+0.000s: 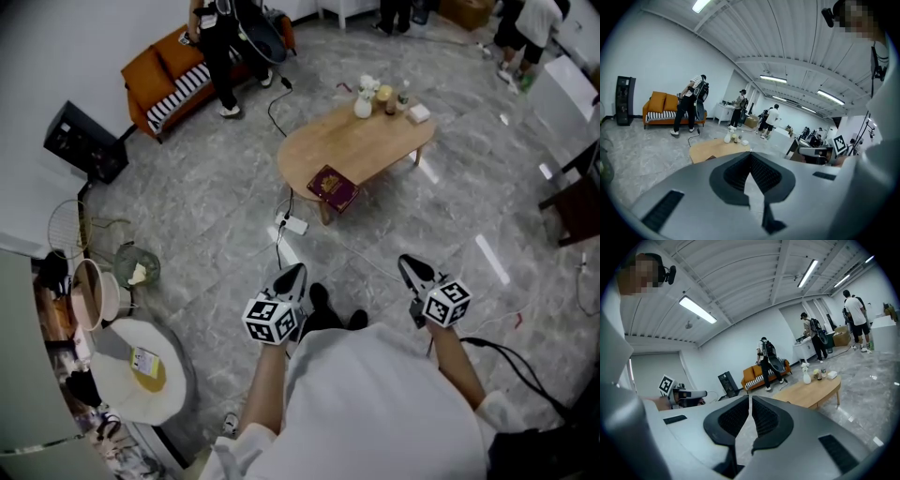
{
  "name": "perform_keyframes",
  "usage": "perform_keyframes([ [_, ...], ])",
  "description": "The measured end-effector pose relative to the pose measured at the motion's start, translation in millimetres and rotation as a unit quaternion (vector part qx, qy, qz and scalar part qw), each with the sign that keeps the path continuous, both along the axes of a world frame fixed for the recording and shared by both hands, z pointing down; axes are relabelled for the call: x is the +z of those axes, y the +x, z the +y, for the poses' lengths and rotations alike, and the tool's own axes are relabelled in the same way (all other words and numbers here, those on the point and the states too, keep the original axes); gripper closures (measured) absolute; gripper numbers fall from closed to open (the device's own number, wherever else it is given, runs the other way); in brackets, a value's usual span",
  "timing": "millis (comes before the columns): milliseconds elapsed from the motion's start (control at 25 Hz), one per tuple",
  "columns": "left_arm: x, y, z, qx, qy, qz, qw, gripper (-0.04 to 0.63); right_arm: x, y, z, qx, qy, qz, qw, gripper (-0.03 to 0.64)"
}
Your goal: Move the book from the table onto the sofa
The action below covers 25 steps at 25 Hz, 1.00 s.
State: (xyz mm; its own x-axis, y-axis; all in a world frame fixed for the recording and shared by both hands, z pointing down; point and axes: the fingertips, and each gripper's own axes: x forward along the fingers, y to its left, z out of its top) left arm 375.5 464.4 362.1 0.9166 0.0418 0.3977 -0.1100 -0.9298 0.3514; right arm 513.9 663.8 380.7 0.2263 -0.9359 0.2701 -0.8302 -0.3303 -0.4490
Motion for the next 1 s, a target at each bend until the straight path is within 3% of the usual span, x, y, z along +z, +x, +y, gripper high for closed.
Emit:
perform_keyframes([
  [320,7.8,46.0,-32.1,0.028,-0.004,0.002,0.9996,0.594,5.7,32.1,-26.0,0.021,-0.001,-0.012,1.000,0.574],
  [760,17.0,102.8,-129.5,0.063,-0.018,0.004,0.9979,0.594,1.2,80.3,-118.7,0.052,0.013,-0.009,0.999,0.574],
  [1000,24.9,129.0,-174.4,0.089,-0.020,0.013,0.9957,0.594,8.4,101.5,-160.9,0.081,-0.002,-0.010,0.997,0.574],
])
